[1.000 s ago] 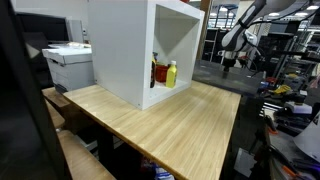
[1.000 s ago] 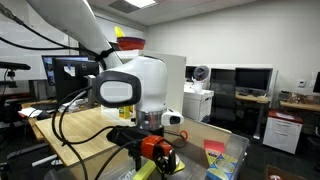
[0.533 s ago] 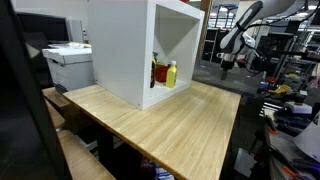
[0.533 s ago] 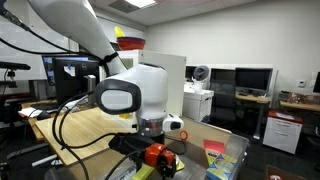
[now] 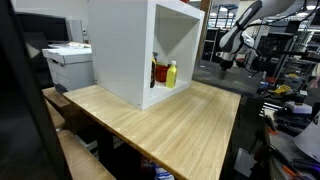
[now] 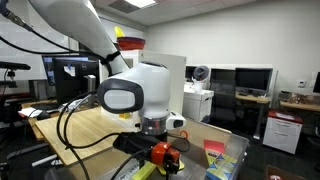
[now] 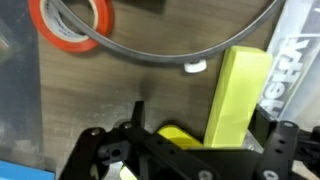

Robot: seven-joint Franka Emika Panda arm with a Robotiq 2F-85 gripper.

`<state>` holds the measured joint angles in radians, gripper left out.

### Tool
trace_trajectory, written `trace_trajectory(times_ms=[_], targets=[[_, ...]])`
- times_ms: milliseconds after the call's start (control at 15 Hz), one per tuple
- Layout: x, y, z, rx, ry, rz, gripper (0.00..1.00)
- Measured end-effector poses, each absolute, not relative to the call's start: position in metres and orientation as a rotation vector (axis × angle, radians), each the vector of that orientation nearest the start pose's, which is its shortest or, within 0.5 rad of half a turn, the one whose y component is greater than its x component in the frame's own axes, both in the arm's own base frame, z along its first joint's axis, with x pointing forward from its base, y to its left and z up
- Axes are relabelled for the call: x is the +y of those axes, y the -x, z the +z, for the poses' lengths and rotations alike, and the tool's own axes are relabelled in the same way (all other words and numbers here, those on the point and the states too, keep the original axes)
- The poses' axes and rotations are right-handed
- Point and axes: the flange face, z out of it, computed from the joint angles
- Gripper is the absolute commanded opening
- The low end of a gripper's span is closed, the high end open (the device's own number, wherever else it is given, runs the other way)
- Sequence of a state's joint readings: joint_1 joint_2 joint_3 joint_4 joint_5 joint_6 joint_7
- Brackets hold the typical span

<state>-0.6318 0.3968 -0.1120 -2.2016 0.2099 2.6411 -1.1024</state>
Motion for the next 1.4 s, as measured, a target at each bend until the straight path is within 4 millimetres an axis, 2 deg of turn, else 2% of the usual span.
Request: trace_trajectory(times_ms=[133, 333, 400, 800, 933, 1000, 1133, 1200, 1333, 1400], targets=[[-0.387, -0.412, 0.209, -0.295, 3.135, -0.137, 0.92], [-0.39, -0.416, 0.212, -0.298, 3.143, -0.147, 0.89], [-0.391, -0.417, 0.212, -0.3, 3.144, -0.148, 0.91], [-0.395, -0.416, 0.203, -0.312, 3.146, -0.117, 0.89], [-0.396, -0.415, 0.2, -0.319, 3.146, -0.106, 0.82], [-0.397, -0.415, 0.2, -0.32, 3.146, -0.103, 0.75], [-0.397, -0.416, 0.2, -0.321, 3.146, -0.103, 0.71], [-0.397, -0.416, 0.2, -0.322, 3.145, -0.102, 0.65], [-0.397, -0.417, 0.202, -0.329, 3.149, -0.101, 0.64], [-0.398, -0.417, 0.203, -0.336, 3.153, -0.096, 0.61]])
